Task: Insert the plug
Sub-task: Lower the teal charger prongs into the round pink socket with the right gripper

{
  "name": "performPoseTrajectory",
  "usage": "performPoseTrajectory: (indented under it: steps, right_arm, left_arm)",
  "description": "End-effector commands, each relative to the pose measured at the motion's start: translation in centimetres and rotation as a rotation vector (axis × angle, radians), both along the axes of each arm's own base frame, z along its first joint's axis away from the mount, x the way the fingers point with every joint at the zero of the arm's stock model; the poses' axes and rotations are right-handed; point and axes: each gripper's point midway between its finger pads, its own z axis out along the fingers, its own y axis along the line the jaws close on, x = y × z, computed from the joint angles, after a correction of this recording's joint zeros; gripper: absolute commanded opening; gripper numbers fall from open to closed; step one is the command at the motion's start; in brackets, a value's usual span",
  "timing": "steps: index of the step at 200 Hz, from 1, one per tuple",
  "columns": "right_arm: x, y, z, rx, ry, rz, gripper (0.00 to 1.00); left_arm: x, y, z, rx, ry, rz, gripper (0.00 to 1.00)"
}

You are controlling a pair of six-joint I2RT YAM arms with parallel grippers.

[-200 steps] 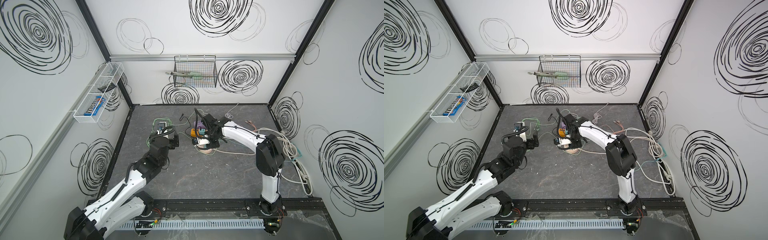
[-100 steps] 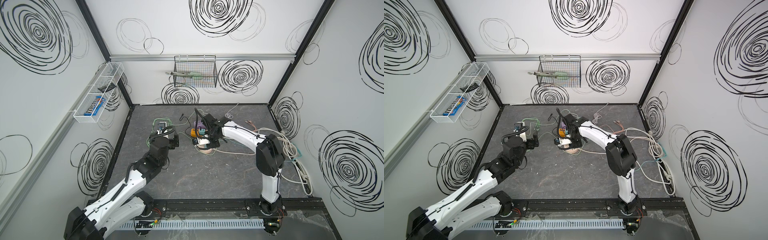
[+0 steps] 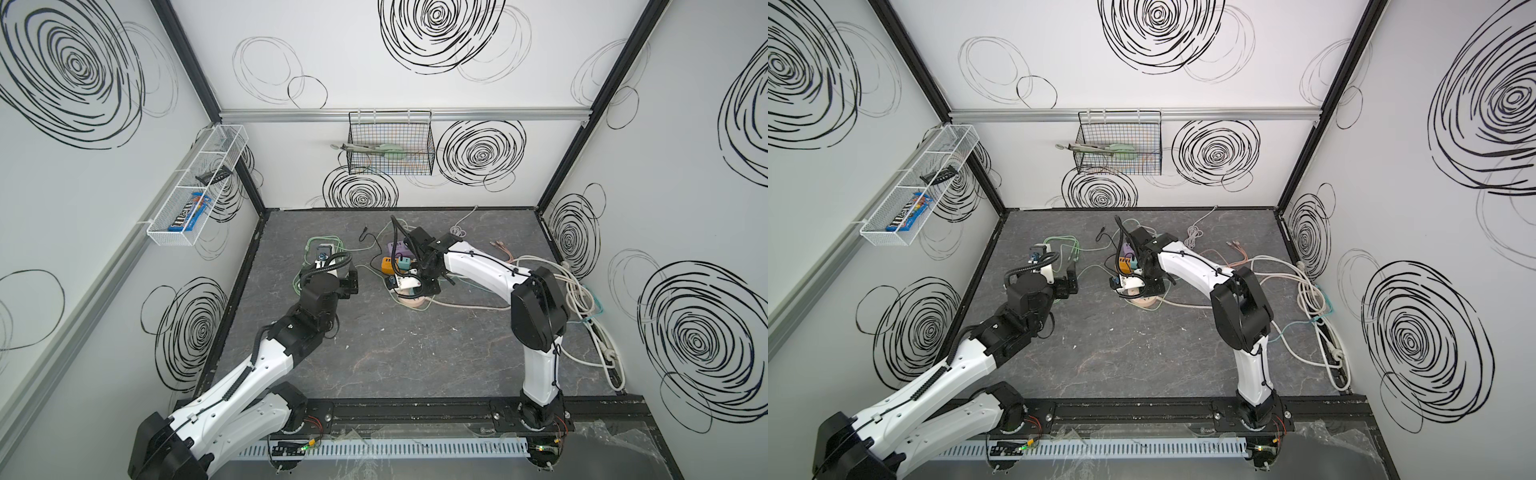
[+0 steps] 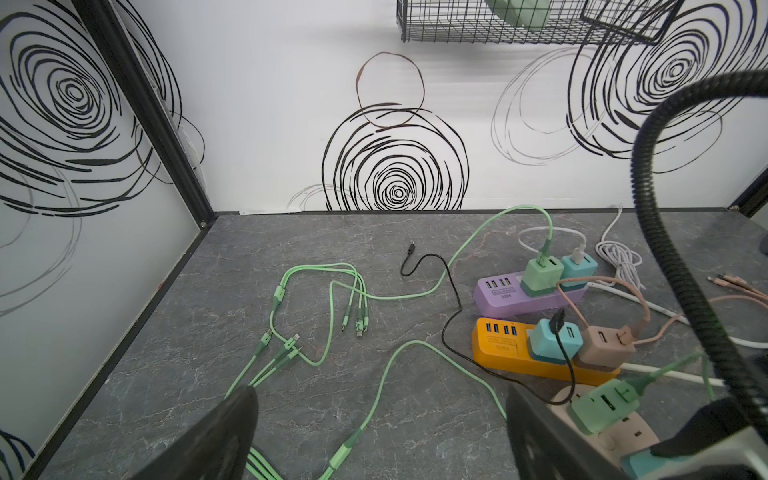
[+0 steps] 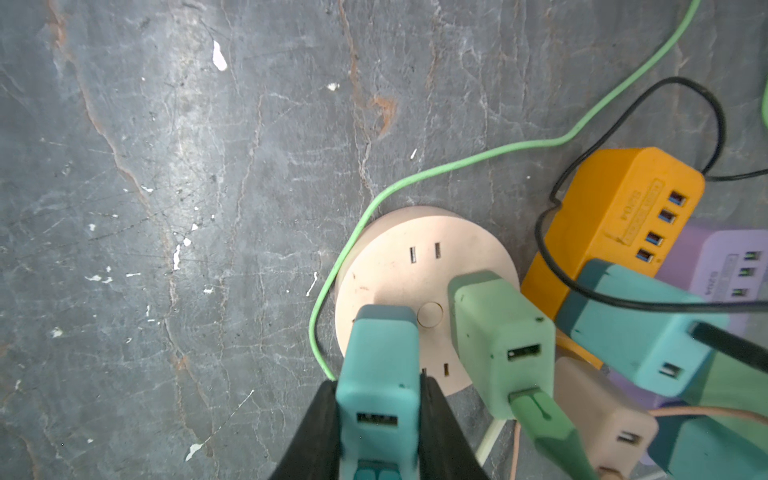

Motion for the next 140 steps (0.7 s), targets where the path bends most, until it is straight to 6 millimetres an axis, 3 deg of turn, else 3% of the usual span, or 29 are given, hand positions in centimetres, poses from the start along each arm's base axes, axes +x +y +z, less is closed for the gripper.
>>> performPoseTrajectory:
  steps: [1,40,79,140]
  right_arm:
    - [-1.6,-0.4,-3.0,-0.055,0.104,0.019,0.00]
    - [-3.5,-0.1,-0.9,-0.058,0.162,-0.017,0.00]
    - [-5.8,-0.9,-0.3,-0.088,0.194,-0.058,0.00]
    - [-6.6,-0.2,-0.2,-0.093,0.239,-0.068,0.00]
  left_arm:
    - [0.2,0.1,0.5,-0.002,-0.025,0.015,0.96]
    - [0.2,0.0,0.8,-0.006,-0.032,0.011,0.96]
    - [0.3,-0.6,0.7,-0.017,-0.026,-0.016,0.96]
    - [0.2,-0.7,1.0,-0.028,-0.035,-0.032,0.96]
